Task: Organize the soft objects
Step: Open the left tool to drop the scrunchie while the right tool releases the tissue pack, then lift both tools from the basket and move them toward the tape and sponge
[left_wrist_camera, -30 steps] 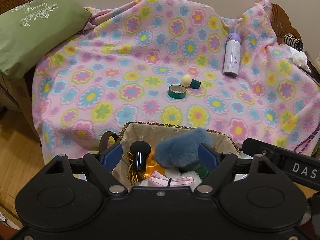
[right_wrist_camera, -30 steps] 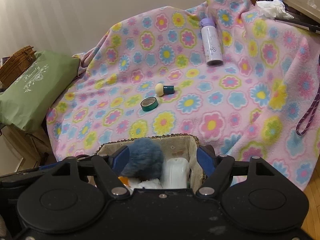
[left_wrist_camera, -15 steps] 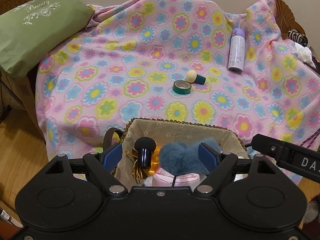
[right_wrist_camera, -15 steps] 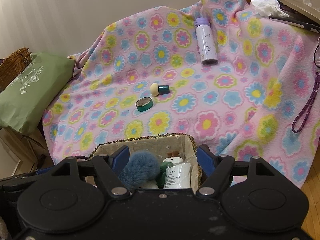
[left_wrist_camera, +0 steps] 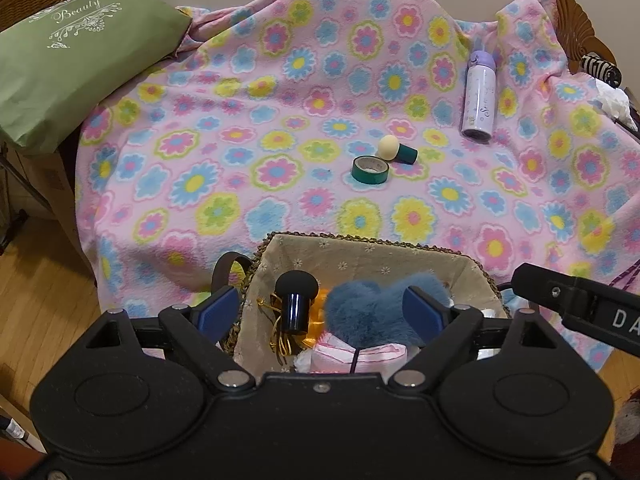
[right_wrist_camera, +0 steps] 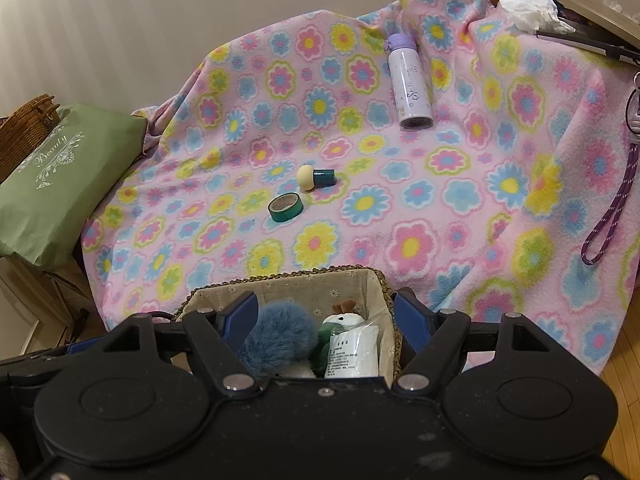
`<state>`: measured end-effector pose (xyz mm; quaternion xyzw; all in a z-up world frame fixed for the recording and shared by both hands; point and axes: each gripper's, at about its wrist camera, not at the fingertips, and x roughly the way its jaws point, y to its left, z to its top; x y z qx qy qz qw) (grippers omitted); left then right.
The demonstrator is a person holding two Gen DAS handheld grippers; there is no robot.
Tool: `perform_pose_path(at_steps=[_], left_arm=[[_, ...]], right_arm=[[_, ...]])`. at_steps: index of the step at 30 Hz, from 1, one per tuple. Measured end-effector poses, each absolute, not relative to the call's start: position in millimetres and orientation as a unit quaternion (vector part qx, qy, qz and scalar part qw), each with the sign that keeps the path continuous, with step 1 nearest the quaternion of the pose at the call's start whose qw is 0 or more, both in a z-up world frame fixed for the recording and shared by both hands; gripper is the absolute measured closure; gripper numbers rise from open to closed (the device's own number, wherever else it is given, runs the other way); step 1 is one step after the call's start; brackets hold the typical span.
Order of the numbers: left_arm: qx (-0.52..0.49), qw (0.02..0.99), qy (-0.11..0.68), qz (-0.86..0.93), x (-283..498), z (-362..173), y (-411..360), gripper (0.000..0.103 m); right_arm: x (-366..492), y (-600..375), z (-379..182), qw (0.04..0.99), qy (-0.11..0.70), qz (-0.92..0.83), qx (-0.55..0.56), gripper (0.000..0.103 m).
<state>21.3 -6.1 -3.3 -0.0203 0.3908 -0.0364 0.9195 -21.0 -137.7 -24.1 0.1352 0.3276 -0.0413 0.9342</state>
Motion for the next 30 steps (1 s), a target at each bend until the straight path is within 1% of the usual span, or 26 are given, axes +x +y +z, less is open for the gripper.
perform_pose_path(at_steps=[16, 18, 19, 30], left_arm=[[-0.017, 0.920, 0.390, -0.038, 23, -3, -5, 0.017], [-0.015, 0.921, 0.388, -0.040, 25, -2, -4, 0.017], [-0.013, 0.921, 0.387, -0.041, 27, -2, -3, 0.017], [0.033, 0.923, 0.380, -0.057, 61, 0, -8, 0.017]], right_arm=[[-19, -141, -25, 0.935, 0.327, -0.044, 0.133, 0.026], [-18, -142, -25, 0.936, 0.324, -0.048, 0.129, 0.024], [-17, -142, -26, 0.936, 0.323, -0.050, 0.127, 0.022], [6, -152, -28, 0.936, 0.325, -0.069, 0.119, 0.022]])
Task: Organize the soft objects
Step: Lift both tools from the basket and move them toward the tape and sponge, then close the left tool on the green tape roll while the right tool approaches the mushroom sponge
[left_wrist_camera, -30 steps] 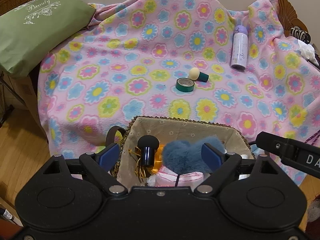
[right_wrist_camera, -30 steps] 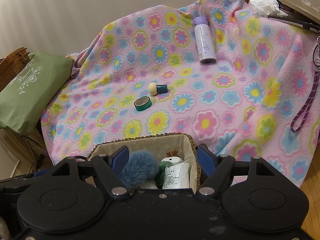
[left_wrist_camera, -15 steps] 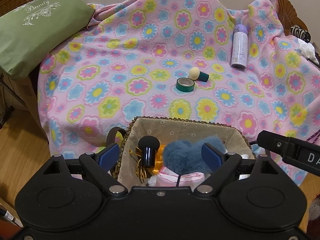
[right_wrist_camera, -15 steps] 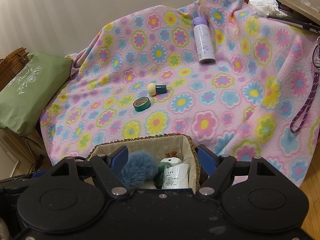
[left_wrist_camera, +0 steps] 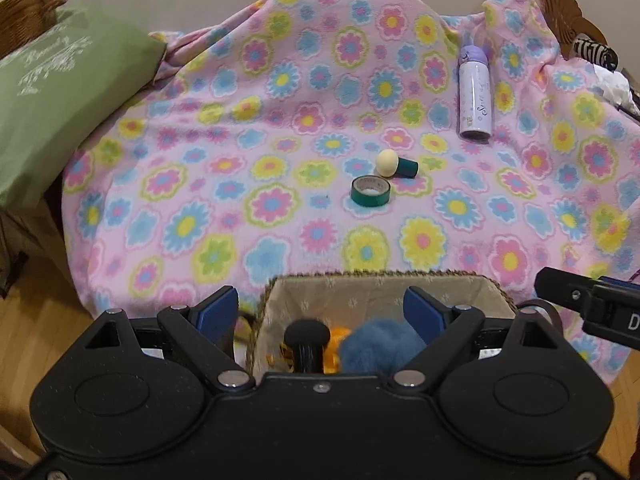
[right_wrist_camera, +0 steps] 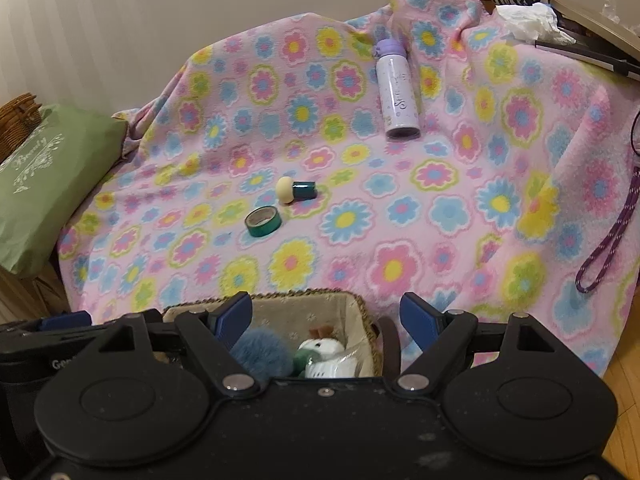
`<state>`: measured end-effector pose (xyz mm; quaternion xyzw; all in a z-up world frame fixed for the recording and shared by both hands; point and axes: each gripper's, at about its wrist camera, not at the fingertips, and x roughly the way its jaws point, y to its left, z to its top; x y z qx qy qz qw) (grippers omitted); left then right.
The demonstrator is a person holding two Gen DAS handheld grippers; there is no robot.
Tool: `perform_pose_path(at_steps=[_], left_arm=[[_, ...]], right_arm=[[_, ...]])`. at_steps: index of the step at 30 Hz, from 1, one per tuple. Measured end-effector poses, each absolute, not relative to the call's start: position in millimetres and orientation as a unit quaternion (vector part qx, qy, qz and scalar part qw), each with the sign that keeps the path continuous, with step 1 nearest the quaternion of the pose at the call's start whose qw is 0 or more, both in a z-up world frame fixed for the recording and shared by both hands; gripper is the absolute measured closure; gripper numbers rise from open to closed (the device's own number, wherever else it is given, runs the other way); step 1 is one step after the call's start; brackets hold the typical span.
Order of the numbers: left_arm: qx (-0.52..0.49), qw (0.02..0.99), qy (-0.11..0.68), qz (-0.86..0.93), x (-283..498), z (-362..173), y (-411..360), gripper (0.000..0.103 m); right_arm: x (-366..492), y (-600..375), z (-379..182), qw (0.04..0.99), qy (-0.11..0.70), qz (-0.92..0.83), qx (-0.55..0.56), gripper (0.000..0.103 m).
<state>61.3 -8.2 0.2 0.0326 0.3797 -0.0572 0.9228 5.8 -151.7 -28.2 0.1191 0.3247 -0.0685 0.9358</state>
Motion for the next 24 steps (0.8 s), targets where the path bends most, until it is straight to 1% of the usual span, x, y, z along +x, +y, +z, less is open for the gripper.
perform_pose_path(at_steps=[12, 24], left_arm=[[0.049, 0.916, 0.391, -0.071, 115, -9, -18, 0.017], [0.072, 0.904, 0.407, -0.106, 170, -29, -34, 0.017]], right_arm=[[60, -170, -35, 0.926, 0.348, -0.088, 0.114, 0.021], [133, -182, -49, 0.920, 0.366, -0.086, 0.110, 0.021]])
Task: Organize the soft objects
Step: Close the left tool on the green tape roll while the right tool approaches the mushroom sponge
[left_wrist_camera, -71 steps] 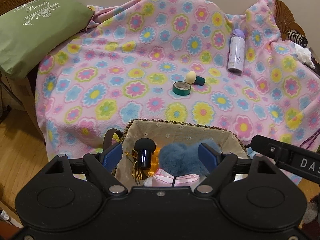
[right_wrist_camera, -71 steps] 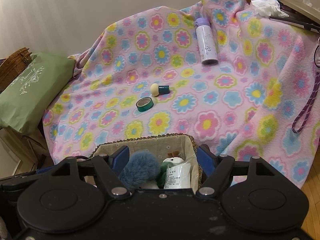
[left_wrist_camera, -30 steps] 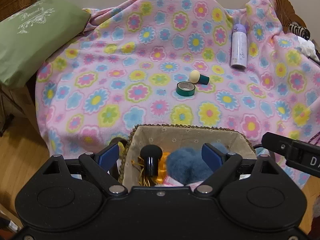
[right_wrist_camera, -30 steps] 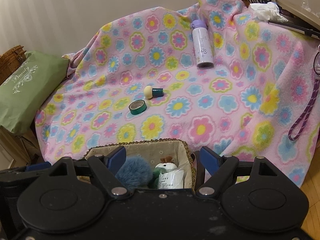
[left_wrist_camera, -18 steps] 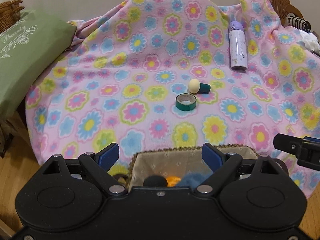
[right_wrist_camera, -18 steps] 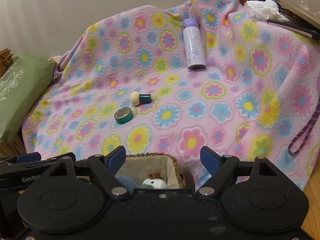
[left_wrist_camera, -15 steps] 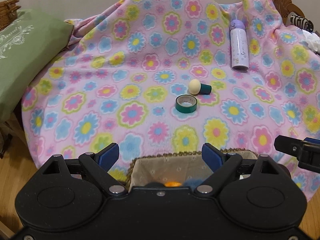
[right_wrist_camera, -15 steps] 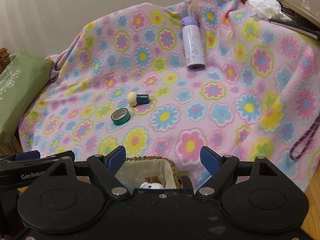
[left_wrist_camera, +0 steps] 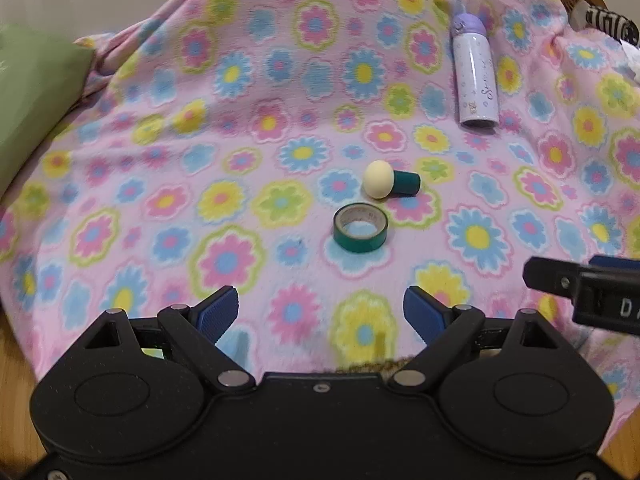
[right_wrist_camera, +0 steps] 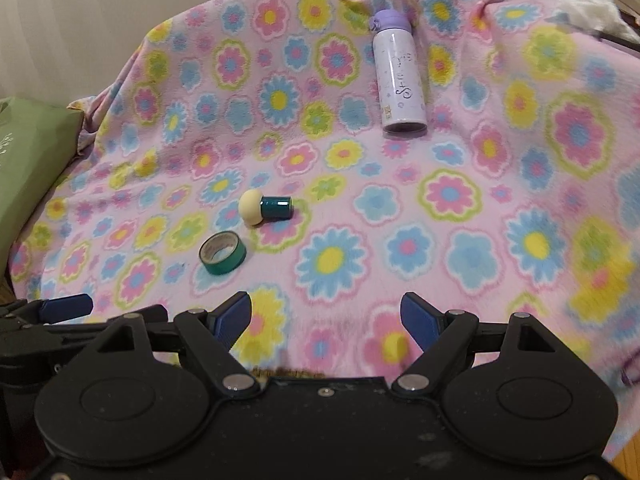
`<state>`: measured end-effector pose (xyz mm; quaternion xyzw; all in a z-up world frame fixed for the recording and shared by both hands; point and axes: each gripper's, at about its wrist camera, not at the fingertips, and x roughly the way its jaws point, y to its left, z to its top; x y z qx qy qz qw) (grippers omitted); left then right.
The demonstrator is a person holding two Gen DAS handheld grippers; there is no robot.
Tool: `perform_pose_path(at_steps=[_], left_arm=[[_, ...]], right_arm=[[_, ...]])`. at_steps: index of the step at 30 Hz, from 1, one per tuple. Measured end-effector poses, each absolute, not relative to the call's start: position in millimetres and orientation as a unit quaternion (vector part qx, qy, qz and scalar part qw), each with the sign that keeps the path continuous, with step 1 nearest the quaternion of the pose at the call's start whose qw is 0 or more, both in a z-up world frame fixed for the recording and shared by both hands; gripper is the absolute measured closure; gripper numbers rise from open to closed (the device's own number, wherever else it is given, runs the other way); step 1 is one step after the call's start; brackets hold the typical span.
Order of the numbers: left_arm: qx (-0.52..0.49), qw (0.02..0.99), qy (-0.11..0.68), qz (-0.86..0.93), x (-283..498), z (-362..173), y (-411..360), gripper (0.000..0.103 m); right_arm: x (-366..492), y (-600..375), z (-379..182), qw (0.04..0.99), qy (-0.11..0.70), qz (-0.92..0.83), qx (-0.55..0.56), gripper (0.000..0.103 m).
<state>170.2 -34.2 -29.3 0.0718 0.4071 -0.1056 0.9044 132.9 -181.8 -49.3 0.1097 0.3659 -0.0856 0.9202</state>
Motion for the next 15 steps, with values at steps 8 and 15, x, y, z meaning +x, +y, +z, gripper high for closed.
perform_pose_path(at_steps=[8, 15], left_arm=[[0.076, 0.894, 0.423, -0.125, 211, -48, -51, 0.017], [0.074, 0.891, 0.429, -0.132, 243, -61, -66, 0.017]], right_arm=[[167, -196, -53, 0.918, 0.367, -0.100, 0.113, 0.021], [182, -207, -61, 0.914, 0.373, -0.110, 0.118, 0.021]])
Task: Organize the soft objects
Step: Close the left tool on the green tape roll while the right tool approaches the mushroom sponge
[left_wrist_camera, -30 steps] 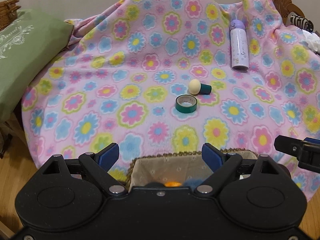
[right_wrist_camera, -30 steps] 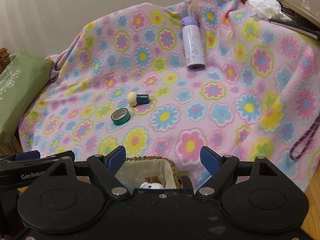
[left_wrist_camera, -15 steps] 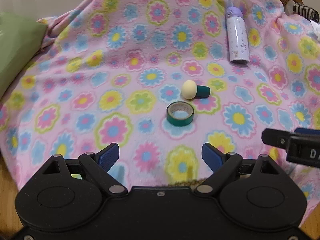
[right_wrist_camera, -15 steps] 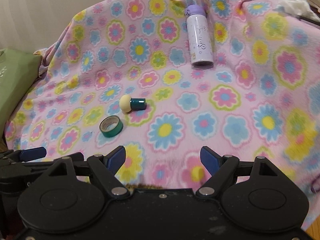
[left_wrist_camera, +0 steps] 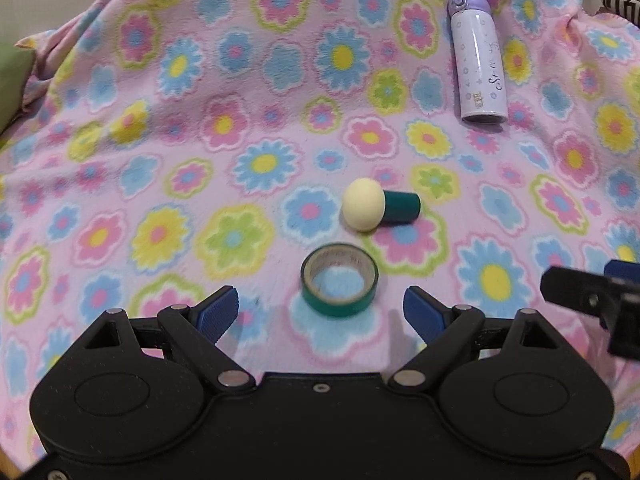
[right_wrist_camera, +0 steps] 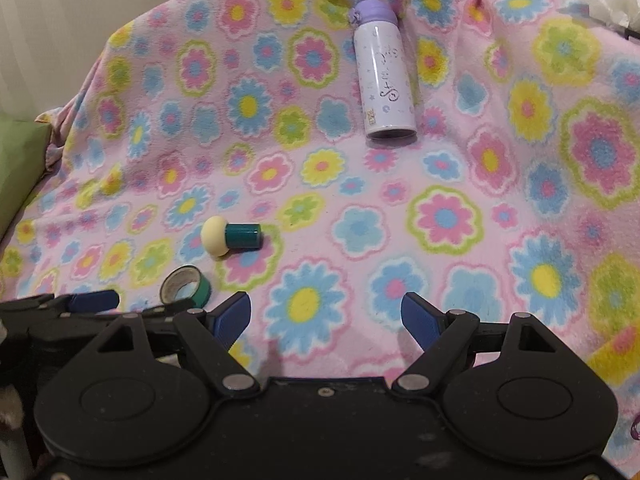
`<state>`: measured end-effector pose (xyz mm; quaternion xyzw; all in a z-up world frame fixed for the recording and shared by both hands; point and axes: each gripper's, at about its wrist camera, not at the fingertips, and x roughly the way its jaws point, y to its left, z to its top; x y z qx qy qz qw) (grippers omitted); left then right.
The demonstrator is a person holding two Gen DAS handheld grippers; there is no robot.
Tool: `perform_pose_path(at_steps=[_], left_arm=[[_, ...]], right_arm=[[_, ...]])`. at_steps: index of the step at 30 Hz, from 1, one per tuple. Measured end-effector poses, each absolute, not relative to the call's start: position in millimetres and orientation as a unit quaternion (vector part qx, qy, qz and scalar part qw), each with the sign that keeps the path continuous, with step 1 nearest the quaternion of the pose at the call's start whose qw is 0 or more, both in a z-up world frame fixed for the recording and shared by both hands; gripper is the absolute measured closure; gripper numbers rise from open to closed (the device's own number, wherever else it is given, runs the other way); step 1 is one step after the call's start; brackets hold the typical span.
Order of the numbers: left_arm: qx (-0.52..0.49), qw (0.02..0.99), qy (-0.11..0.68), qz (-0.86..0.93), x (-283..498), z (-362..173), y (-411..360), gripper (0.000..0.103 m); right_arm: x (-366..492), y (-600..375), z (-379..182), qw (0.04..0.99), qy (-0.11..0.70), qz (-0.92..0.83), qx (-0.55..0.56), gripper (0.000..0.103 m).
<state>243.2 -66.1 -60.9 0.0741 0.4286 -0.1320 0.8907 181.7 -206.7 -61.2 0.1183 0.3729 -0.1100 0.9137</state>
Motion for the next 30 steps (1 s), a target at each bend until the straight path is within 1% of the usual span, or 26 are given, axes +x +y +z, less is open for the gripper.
perform_pose_path(at_steps=[8, 10, 12, 13, 15, 16, 17, 18, 19, 26, 30], left_arm=[[0.046, 0.879, 0.455, -0.135, 267, -78, -69, 0.018], [0.039, 0.877, 0.460, -0.136, 270, -83, -69, 0.019], [0.038, 0.877, 0.459, -0.136, 272, -85, -69, 0.019], [0.038, 0.878, 0.456, -0.137, 272, -85, -69, 0.023], [0.038, 0.880, 0.453, -0.139, 273, -85, -70, 0.032], [0.038, 0.881, 0.451, -0.138, 273, -84, -70, 0.042], [0.039, 0.882, 0.448, -0.140, 273, -83, -69, 0.048], [0.037, 0.882, 0.447, -0.146, 273, -83, -68, 0.050], [0.032, 0.881, 0.447, -0.152, 273, -82, -66, 0.055], [0.027, 0.886, 0.444, -0.129, 270, -71, -49, 0.055], [0.020, 0.894, 0.436, -0.099, 270, -62, -30, 0.055]], right_arm=[[190, -212, -67, 0.916, 0.363, -0.114, 0.125, 0.019], [191, -212, -67, 0.920, 0.353, -0.119, 0.119, 0.015], [192, -211, -66, 0.926, 0.340, -0.120, 0.116, 0.012], [192, -211, -65, 0.928, 0.332, -0.120, 0.115, 0.010], [192, -210, -64, 0.934, 0.315, -0.127, 0.113, 0.009], [192, -210, -63, 0.936, 0.307, -0.131, 0.112, 0.008], [193, -210, -63, 0.937, 0.302, -0.134, 0.111, 0.008], [195, -209, -62, 0.938, 0.299, -0.136, 0.109, 0.007], [198, -209, -62, 0.938, 0.299, -0.135, 0.108, 0.007], [219, -200, -64, 0.937, 0.318, -0.098, 0.107, 0.007], [236, -187, -68, 0.935, 0.334, -0.069, 0.095, 0.010]])
